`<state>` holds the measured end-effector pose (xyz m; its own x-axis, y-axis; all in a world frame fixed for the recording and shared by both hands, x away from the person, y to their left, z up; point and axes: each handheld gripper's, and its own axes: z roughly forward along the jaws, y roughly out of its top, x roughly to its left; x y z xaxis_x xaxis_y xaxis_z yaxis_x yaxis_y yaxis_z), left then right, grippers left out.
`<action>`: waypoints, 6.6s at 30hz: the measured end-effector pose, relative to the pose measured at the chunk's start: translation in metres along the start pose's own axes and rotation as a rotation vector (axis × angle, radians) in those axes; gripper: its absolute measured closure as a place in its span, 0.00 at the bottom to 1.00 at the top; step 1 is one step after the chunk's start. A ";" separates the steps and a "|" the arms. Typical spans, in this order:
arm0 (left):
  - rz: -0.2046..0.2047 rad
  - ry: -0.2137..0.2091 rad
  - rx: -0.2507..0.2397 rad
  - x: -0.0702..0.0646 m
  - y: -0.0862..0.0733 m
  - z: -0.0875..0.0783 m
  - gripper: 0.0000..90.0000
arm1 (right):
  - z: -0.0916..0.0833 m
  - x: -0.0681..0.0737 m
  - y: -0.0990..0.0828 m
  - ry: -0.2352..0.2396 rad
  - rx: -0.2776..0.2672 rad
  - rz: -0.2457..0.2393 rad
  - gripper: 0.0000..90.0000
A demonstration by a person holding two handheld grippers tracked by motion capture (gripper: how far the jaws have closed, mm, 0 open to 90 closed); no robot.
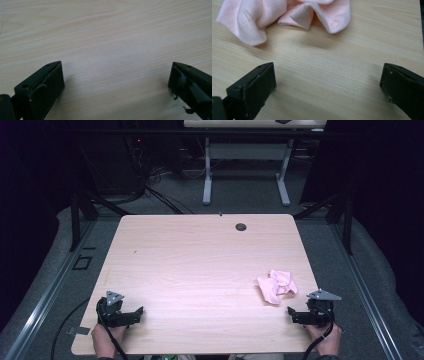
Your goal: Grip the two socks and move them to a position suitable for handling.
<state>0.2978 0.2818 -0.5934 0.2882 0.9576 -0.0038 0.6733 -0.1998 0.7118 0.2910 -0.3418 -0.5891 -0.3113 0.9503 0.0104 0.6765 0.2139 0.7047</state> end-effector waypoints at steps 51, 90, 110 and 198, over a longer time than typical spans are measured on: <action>-0.003 0.006 0.001 0.000 0.000 0.000 0.00 | 0.025 0.076 0.098 0.217 0.035 -0.122 0.97; -0.003 0.006 0.002 0.000 0.000 0.000 0.00 | 0.038 0.167 0.068 0.399 0.113 -0.255 0.74; -0.003 0.006 0.002 0.000 0.000 0.000 0.00 | 0.009 0.151 0.084 0.447 0.007 -0.223 0.18; -0.001 0.007 0.002 0.000 0.000 0.000 0.00 | 0.013 0.169 0.095 0.418 0.102 -0.276 0.43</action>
<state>0.2980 0.2816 -0.5931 0.2830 0.9591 0.0007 0.6747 -0.1997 0.7106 0.3119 -0.1582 -0.5297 -0.7139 0.6878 0.1316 0.5866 0.4848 0.6488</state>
